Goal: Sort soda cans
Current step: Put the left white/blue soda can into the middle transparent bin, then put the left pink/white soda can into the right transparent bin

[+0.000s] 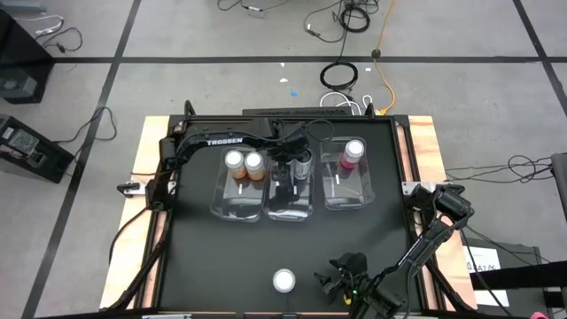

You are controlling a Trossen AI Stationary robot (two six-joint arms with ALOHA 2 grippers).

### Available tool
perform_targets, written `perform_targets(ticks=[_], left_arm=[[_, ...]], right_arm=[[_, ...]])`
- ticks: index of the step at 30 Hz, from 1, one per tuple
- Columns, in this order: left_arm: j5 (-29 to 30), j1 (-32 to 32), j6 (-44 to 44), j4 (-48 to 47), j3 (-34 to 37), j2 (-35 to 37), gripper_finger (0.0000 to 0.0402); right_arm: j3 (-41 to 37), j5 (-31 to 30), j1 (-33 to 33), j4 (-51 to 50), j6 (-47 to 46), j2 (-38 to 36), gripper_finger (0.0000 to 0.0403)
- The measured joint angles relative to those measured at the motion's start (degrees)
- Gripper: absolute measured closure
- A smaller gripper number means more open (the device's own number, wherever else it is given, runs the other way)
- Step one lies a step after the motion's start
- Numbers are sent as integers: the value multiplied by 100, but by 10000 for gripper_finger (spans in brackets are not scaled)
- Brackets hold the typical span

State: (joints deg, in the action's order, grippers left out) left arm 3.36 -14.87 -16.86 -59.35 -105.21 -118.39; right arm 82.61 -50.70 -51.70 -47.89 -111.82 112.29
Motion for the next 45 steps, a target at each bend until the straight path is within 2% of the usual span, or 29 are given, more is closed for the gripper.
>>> perform_targets(ticks=[3, 12, 19, 23, 26, 30, 36, 42, 45], left_arm=[[8, 0, -2, -22, 0, 0, 106], [19, 0, 1, -184, 0, 0, 39], [51, 0, 2, -310, 0, 0, 33], [393, 0, 2, -323, -1, 32, 33], [609, -2, 2, -392, -155, 42, 33], [612, 0, -2, -631, -489, 44, 33], [420, 13, -20, -1430, -1079, 46, 33], [-684, 43, 8, -2371, -1806, 193, 33], [-767, 123, 121, -2295, -1915, 547, 33]], right_arm=[[0, 0, 0, 13, -1, 0, 64], [0, 0, 0, 54, -1, 0, 64], [0, 0, 0, 54, -1, 0, 64], [0, 0, 0, 52, -1, 0, 64], [0, 0, 0, 52, 4, 0, 64], [0, 0, -2, 54, 5, 0, 64], [0, -2, -2, 65, 17, 2, 64], [0, 0, -3, 61, 105, 2, 64], [0, 0, -4, 59, 268, 2, 64]])
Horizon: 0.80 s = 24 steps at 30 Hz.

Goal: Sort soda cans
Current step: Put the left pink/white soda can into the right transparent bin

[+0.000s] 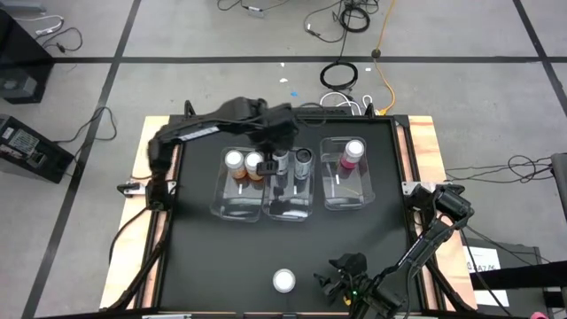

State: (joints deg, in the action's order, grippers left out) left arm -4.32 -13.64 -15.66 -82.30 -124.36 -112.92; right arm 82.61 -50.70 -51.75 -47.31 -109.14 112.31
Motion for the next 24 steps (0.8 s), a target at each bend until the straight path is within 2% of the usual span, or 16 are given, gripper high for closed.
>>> perform_targets(ticks=[10, 12, 15, 20, 24], left_arm=[[42, 552, 749, 29, 0, 1422, 33], [201, 815, 923, 56, 0, 1650, 33], [792, 1308, 1359, 136, 140, 1979, 33], [1876, 2258, 2407, 514, 1025, 2453, 33], [2314, 2976, 3228, 1358, 2220, 2714, 33]], right_arm=[[0, -4, 82, 59, 566, 0, 64], [0, 0, 114, 117, 568, 0, 64], [0, -2, 122, 266, 570, 0, 64], [0, 3, 143, 297, 1014, 0, 64], [0, 28, 155, 291, 1536, 0, 64]])
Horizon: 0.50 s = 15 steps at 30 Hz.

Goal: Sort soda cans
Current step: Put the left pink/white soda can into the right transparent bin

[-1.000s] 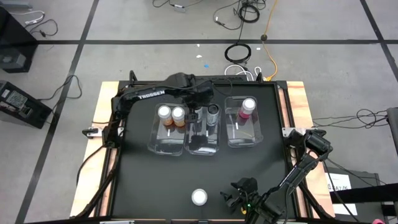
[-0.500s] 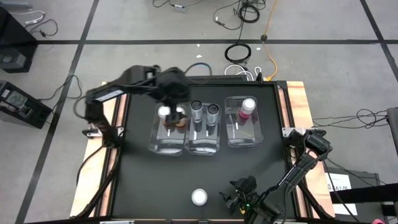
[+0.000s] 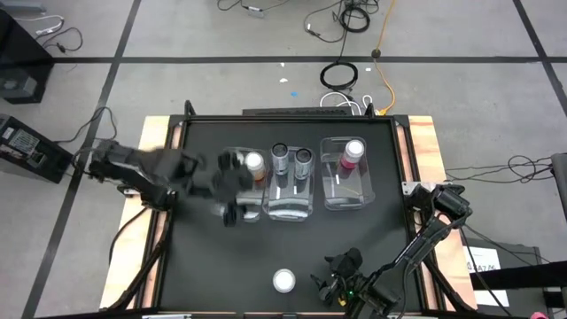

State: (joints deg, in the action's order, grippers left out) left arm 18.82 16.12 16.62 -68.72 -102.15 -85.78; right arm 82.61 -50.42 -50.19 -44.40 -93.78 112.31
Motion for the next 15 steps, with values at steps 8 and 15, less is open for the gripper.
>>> perform_targets(ticks=[8, 15], left_arm=[[788, 1170, 1133, 2372, 2204, 130, 33], [941, 1789, 1448, 3673, 3435, 148, 33]], right_arm=[[0, 614, -2, 125, 1004, -66, 64], [0, 584, 38, 454, 2165, -815, 64]])
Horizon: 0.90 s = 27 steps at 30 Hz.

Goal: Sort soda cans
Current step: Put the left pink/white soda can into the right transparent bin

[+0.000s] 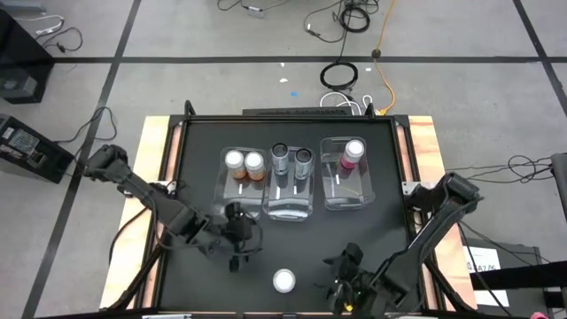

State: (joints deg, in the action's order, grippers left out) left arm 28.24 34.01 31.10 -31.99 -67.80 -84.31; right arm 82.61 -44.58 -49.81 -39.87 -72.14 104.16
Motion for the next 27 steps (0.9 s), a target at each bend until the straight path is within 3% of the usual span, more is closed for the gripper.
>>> perform_targets(ticks=[5, 9, 14, 18, 27], left_arm=[[152, 389, 114, 648, 643, 138, 33], [229, 635, 115, 1433, 1373, 444, 33], [224, 909, 18, 2699, 2558, 1028, 33], [224, 1006, 5, 3310, 3434, 1618, 33], [-31, 971, -471, 3209, 4346, 3291, 33]], right_arm=[[134, 457, 254, 564, 900, -553, 64], [783, 718, 600, 499, 1761, -487, 64], [2087, 781, 1059, -124, 2460, -55, 64], [3191, 1247, 1420, -891, 2515, 441, 64], [4936, 2716, 1988, -2082, 2412, 1787, 64]])
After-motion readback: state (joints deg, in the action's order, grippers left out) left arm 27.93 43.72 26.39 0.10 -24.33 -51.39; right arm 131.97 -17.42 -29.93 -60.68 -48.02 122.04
